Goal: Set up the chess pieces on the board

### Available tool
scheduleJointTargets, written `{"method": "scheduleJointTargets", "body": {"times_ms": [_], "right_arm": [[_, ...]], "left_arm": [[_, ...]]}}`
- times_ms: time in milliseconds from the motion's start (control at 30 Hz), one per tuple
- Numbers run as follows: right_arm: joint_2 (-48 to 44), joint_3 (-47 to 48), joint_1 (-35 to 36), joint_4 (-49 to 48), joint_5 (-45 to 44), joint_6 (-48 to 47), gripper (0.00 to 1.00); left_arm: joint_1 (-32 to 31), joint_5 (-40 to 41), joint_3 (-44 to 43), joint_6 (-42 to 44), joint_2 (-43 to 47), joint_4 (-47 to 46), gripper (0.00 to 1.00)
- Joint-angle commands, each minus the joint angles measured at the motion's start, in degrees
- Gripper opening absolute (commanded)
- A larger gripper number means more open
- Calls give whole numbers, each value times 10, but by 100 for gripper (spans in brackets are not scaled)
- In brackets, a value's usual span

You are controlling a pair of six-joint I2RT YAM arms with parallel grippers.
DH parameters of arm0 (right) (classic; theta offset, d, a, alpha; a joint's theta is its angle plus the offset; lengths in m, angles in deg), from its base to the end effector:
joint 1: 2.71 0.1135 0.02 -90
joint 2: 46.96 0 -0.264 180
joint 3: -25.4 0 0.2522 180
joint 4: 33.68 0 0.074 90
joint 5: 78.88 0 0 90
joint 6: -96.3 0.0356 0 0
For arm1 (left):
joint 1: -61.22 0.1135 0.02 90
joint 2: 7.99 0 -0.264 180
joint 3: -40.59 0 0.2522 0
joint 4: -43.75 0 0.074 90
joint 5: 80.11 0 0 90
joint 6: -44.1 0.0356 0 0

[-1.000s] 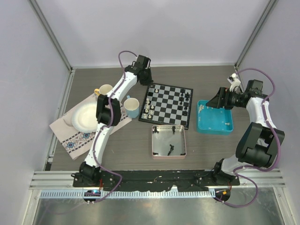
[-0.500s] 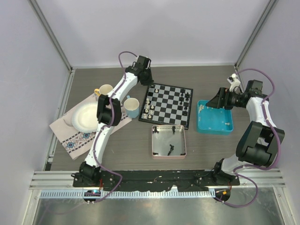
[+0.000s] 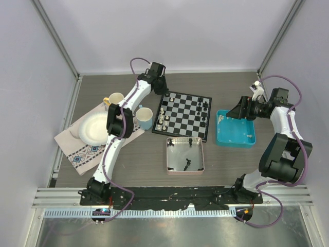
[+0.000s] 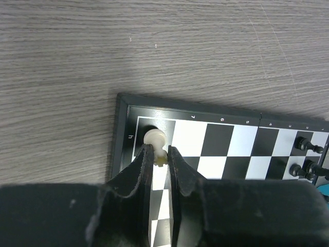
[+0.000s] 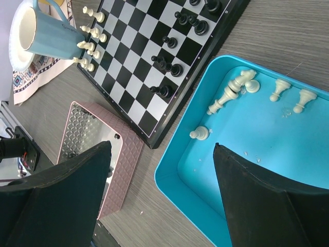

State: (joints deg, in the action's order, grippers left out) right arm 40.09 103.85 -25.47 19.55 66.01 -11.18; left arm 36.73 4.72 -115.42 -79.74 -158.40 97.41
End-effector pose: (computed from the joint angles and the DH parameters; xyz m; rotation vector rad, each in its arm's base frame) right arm 0.2883 -0.0894 0.2562 -0.1869 2.2336 0.8920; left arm 0.5208 -0.2407 0.1871 -0.1598 2.4817 -0.5624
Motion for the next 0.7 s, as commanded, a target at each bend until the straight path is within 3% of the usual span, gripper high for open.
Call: {"method": "scheduleJointTargets", "body": {"times_ms": [0,200,667], "right_arm": [[0,2,-4,-11,14,-10,86],[1,2,-5,-10,15,-10,86],[1,3,-5,-6,17,-15,86]], "left_arm": [[5,4,-21,-2,-2,-11,18],[5,3,-21,-3,-2,-10,27],[4,-4,-23,-12,-1,-17,32]]}}
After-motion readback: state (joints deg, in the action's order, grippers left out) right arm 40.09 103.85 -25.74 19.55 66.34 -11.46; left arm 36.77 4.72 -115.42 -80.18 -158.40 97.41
